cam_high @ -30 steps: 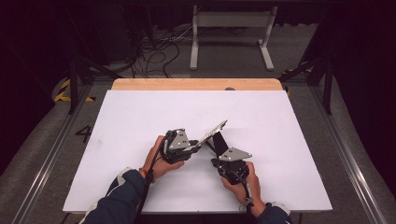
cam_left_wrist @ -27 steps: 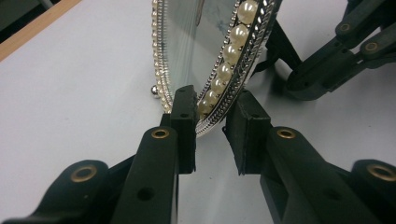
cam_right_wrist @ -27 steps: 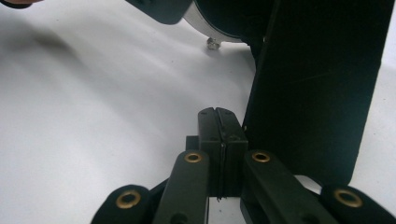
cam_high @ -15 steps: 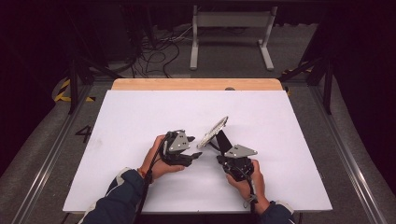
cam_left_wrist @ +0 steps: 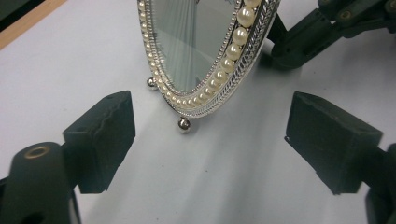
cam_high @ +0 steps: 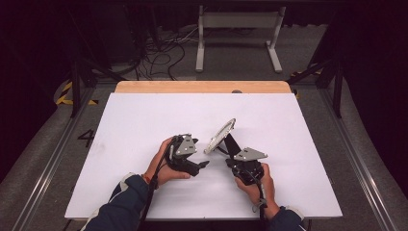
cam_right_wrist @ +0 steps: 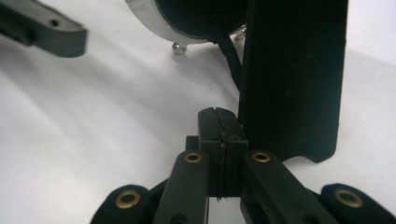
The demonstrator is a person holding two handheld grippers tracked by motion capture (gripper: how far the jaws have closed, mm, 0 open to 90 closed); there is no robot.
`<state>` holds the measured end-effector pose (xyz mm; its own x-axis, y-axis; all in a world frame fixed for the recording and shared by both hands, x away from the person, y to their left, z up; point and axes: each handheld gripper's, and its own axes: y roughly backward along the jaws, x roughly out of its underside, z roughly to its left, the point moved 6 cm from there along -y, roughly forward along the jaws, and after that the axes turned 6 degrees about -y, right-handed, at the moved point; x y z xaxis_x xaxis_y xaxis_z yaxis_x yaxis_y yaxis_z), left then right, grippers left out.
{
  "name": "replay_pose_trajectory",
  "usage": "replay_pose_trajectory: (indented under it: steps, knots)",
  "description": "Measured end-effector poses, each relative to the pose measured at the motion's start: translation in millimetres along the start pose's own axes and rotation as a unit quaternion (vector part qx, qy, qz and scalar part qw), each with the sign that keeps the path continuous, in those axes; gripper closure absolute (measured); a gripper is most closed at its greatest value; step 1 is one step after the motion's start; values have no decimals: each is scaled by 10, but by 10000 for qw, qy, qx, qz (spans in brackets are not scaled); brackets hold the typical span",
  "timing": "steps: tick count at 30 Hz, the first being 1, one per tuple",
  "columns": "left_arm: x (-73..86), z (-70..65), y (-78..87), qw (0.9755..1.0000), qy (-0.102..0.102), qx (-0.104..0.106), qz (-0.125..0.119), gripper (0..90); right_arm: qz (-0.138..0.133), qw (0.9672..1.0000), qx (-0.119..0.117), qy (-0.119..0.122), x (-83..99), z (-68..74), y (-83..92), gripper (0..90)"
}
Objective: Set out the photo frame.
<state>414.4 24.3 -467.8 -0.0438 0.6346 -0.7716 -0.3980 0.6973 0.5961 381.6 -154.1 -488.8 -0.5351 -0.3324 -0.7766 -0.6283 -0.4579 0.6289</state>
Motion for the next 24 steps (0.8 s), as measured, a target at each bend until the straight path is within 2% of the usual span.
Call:
replay_pose_trajectory:
  steps: [6,11,17,24]
  knots:
    - [32,-15,28,9999,54,87,48,102,-10,10000,63,8,0,-60,-5,900]
    - [70,-30,48,9998,15,98,158,89,5,10000,94,5,6,-87,-2,900]
    - [138,-60,106,9995,-35,130,290,88,40,10000,-1,19,17,-120,-1,900]
    - [192,-67,226,9998,34,80,185,99,67,9999,-62,100,20,-168,-3,898]
